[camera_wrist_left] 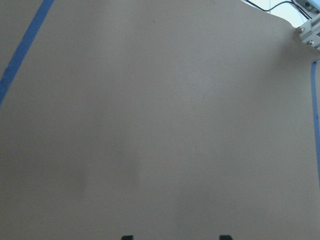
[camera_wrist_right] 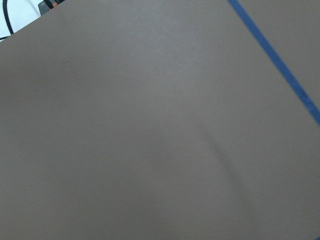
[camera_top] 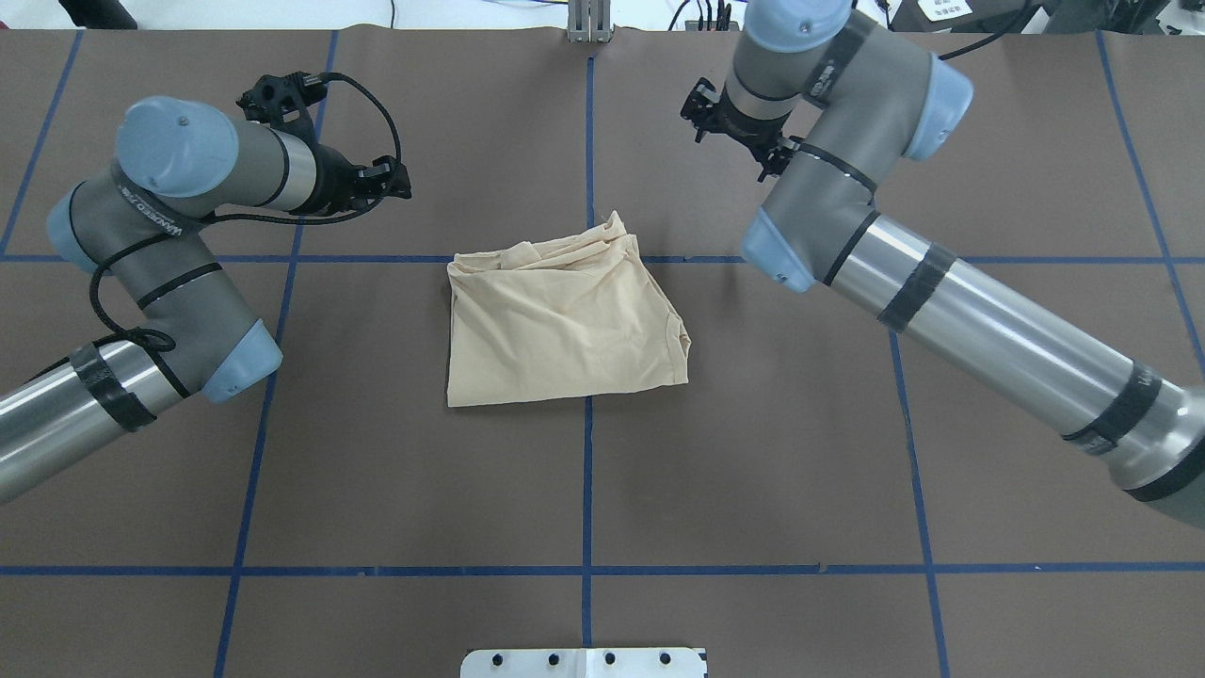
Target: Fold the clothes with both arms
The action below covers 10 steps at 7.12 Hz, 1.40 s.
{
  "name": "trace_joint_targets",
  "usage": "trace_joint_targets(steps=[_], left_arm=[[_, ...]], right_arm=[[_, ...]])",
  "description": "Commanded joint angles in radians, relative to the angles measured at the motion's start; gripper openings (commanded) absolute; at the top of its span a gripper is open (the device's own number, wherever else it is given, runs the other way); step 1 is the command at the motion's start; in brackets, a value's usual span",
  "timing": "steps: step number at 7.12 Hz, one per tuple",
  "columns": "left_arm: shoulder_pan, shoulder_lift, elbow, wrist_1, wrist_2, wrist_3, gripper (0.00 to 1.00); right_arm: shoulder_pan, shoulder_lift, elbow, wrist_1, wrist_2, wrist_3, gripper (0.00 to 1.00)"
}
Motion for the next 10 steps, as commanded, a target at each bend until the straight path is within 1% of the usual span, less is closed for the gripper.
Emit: trace_joint_targets(steps=[1, 2, 3, 4, 5, 6, 7, 8, 9, 10], left_arm=[[-0.169, 0.105, -0.040, -0.009, -0.197, 0.289, 0.65], [-0.272, 0.151, -0.039, 0.000, -0.277, 0.523, 0.78], [-0.363, 0.215, -0.037, 0.003, -0.353, 0.697, 0.99], [-0.435, 0.260, -0.030, 0.005, -0.405, 0.844, 1.00], [-0.512, 0.324, -0.033, 0.003, -0.472, 0.926, 1.00], [-0.560, 0.331, -0.028, 0.064, -0.485, 0.971, 1.00], [-0.603, 0.329, -0.033, 0.180, -0.479, 1.035, 1.00], [-0.617, 0.331, -0.036, 0.254, -0.479, 1.128, 1.00], [-0.618, 0.337, -0.046, 0.287, -0.478, 1.132, 1.00], [-0.618, 0.336, -0.053, 0.283, -0.476, 1.143, 1.00]], right_arm=[[0.140, -0.170, 0.099, -0.002, 0.113, -0.333, 1.00], [0.228, -0.236, 0.097, -0.002, 0.193, -0.519, 1.00], [0.308, -0.299, 0.097, -0.004, 0.229, -0.689, 1.00], [0.372, -0.353, 0.090, -0.004, 0.262, -0.829, 1.00], [0.423, -0.405, 0.085, -0.010, 0.267, -0.967, 1.00], [0.472, -0.448, 0.091, -0.040, 0.278, -1.092, 1.00], [0.536, -0.486, 0.100, -0.066, 0.337, -1.190, 1.00], [0.578, -0.508, 0.102, -0.071, 0.362, -1.241, 1.00], [0.578, -0.516, 0.100, -0.071, 0.361, -1.263, 1.00], [0.578, -0.514, 0.100, -0.071, 0.356, -1.263, 1.00]])
